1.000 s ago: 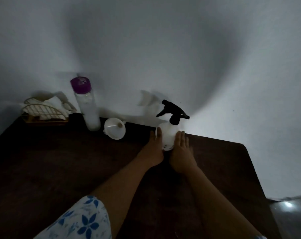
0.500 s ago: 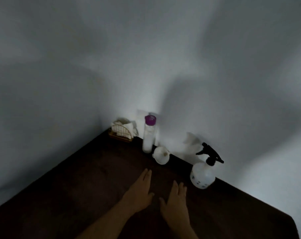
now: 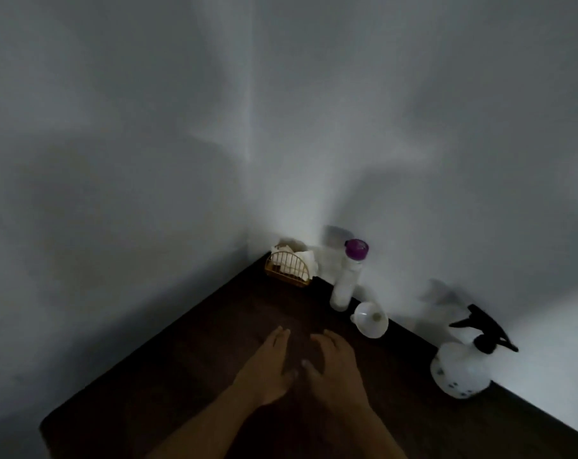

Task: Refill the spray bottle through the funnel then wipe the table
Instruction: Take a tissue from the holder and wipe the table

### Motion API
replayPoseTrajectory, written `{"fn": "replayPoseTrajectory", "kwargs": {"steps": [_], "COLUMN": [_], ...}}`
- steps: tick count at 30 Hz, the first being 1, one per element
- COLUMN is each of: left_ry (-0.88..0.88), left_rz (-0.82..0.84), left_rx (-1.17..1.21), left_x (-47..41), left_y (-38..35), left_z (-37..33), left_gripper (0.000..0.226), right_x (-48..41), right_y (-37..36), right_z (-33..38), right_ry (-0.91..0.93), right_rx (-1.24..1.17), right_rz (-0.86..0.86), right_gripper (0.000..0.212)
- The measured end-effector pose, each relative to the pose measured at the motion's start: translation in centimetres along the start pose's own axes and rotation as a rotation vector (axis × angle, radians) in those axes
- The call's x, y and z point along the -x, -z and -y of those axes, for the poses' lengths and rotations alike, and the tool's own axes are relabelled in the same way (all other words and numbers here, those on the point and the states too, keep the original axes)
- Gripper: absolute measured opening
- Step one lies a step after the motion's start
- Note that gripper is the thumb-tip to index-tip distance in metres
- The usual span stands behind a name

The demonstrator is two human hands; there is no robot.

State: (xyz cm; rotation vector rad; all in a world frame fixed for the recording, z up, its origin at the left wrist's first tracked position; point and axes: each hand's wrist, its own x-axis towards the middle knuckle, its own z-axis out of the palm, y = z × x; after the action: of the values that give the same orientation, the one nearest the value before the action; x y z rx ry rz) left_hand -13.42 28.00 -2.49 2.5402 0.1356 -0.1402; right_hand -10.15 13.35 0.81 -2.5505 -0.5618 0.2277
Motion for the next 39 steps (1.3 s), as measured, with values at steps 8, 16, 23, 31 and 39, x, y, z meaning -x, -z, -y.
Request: {"fn": "replayPoseTrajectory", "kwargs": {"steps": [8, 16, 23, 31, 39], "left_ry": [0.037, -0.041, -0.097, -0.087, -0.093], "left_rz": [0.018, 0.038, 0.066, 0.097, 0.102], "left_rx": [0.111, 0.125, 0.116, 0.122, 0.121], "left_x": [-5.8, -11.9, -15.8, -18.2, -18.6], "left_y": [2.9, 5.7, 6.2, 5.6, 5.1], "left_z": [7.4, 10.7, 12.4, 14.7, 15.3], "left_gripper": [0.078, 0.074, 0.074, 0.077, 0.076], "right_x": [-10.3, -20.6, -28.0, -31.4, -31.8], "right_y": [-2.9, -3.5, -3.8, -4.9, -4.9], "right_z": [2.5, 4.3, 5.2, 4.0, 4.5], "right_ry": [-0.084, -0.064, -0.065, -0.087, 0.004], "right_rx": [-0.048, -0.046, 0.11, 0.144, 0.326], "right_rz": [-0.193, -0.246, -0.176, -0.235, -0.057], "right_gripper": [0.032, 0.042, 0.046, 0.024, 0.035]}}
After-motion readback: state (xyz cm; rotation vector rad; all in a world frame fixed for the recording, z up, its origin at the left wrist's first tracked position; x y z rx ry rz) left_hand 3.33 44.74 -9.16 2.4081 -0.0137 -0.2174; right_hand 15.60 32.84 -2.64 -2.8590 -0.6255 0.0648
